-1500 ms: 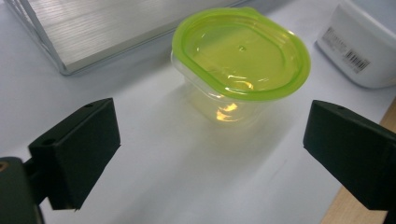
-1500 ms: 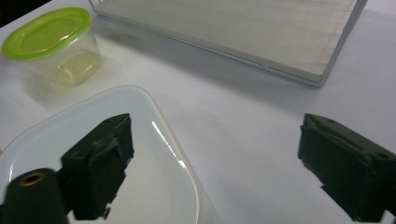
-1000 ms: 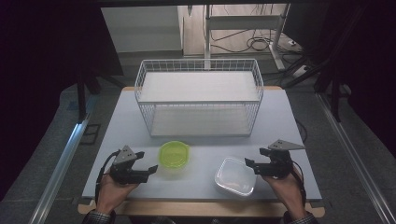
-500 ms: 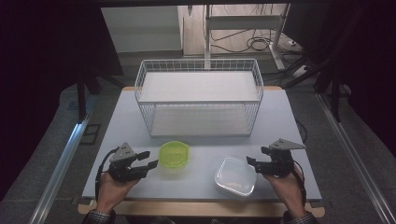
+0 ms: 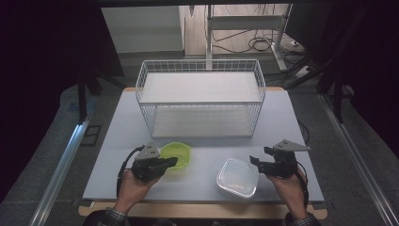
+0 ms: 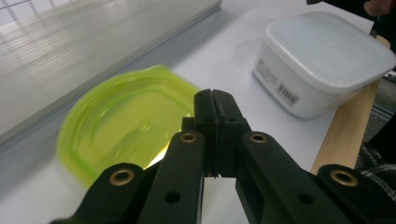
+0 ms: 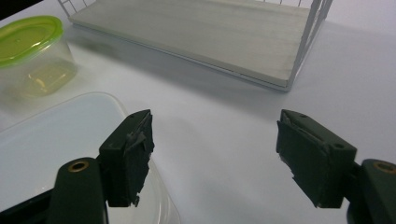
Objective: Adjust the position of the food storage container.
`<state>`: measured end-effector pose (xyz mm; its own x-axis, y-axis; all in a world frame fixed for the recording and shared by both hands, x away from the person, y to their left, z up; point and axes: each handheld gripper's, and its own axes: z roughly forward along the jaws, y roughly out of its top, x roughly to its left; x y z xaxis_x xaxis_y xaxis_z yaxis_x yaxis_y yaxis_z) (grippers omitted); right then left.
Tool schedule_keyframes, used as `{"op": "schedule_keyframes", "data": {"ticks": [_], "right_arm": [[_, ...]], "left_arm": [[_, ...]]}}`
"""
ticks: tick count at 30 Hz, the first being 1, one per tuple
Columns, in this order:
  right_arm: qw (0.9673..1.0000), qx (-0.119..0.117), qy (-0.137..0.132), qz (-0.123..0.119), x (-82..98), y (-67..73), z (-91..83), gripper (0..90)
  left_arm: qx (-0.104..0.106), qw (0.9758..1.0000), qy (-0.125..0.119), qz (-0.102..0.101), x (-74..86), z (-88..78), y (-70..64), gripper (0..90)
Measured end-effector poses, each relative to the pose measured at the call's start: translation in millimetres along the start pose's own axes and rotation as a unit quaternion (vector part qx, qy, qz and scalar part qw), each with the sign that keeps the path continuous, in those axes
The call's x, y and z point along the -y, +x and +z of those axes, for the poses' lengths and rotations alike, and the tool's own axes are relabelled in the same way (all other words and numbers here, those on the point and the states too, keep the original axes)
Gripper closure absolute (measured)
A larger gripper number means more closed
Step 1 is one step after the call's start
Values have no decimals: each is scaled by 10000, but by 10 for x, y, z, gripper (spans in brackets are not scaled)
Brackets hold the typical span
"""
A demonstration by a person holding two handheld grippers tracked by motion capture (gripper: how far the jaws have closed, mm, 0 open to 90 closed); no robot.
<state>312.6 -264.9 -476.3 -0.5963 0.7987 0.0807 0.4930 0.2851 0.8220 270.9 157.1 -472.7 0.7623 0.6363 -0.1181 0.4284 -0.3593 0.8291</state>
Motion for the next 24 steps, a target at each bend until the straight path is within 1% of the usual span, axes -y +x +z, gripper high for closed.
{"op": "schedule_keyframes", "data": {"ticks": [2,3,7,10,12,14,16,19,21,23,24], "right_arm": [[10000,2,-19,4,0,-1,-3,284],[10000,15,-22,5,-1,0,-4,286],[10000,-9,-52,-16,-4,13,-8,295],[10000,-7,-43,10,0,7,0,296],[10000,-30,-37,14,4,6,5,300],[10000,-43,-26,12,3,13,10,303],[10000,-42,-21,7,3,15,13,304],[10000,-35,-6,-10,5,20,24,305],[10000,-20,-14,-19,4,24,22,306],[10000,-10,-20,-10,3,26,17,307],[10000,-10,-20,-10,3,26,17,307]], "left_arm": [[42,10000,52,36,-51,64,-18,898],[40,10000,45,41,-74,92,-30,898],[144,9999,36,28,-140,203,-69,899],[147,9998,125,40,-163,299,-90,899],[153,9997,204,-1,-171,375,-94,899],[173,9994,295,2,-192,477,-114,899],[195,9993,328,6,-202,506,-118,899],[79,9990,442,38,-225,585,-120,899],[-63,9986,523,47,-238,623,-110,899],[-265,9976,628,68,-247,661,-92,899],[-265,9976,628,68,-247,661,-92,899]]}}
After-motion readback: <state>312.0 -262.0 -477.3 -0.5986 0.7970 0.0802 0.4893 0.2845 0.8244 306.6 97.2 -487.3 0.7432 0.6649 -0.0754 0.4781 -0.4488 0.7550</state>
